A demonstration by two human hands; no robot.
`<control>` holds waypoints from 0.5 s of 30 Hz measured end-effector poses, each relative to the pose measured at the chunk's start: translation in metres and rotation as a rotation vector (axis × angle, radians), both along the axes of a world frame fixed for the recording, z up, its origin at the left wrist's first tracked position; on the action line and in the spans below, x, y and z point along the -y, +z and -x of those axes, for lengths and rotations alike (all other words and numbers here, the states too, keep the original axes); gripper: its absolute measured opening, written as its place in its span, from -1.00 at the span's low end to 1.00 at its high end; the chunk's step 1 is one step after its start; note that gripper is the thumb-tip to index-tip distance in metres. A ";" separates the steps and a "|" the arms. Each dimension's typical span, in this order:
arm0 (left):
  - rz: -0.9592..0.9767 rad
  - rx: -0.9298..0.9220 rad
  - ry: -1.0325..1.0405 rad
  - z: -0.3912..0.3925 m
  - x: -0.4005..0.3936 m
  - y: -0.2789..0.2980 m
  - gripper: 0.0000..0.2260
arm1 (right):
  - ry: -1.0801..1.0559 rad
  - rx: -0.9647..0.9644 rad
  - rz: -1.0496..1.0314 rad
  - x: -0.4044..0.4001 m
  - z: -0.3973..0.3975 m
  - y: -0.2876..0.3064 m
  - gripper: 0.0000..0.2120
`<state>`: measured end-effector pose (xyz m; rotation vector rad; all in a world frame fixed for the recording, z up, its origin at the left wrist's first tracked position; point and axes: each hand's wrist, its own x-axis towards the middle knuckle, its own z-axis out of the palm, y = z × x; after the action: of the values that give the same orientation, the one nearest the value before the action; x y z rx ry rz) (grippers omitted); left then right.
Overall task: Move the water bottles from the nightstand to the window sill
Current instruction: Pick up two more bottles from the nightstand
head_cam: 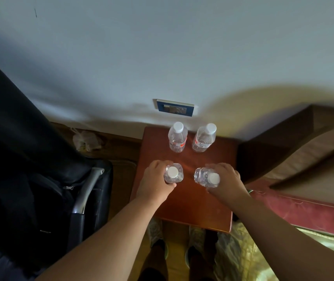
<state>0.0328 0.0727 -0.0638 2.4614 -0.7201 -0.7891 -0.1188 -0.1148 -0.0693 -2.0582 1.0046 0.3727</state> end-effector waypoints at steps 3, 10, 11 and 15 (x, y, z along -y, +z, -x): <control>-0.041 -0.109 -0.005 -0.002 0.006 -0.007 -0.26 | -0.026 0.045 -0.051 0.001 0.002 -0.006 -0.17; -0.010 -0.160 0.048 -0.001 0.015 -0.014 -0.43 | -0.086 0.126 -0.063 -0.006 0.000 -0.010 -0.43; -0.015 -0.148 0.041 0.000 0.015 -0.012 -0.46 | -0.091 0.127 -0.060 -0.008 0.001 -0.009 -0.46; 0.022 -0.080 0.010 0.008 0.008 0.007 -0.52 | -0.122 0.133 -0.060 -0.016 -0.002 0.005 -0.53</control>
<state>0.0249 0.0647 -0.0567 2.3974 -0.6836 -0.8657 -0.1170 -0.0985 -0.0642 -1.9306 1.0196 0.1979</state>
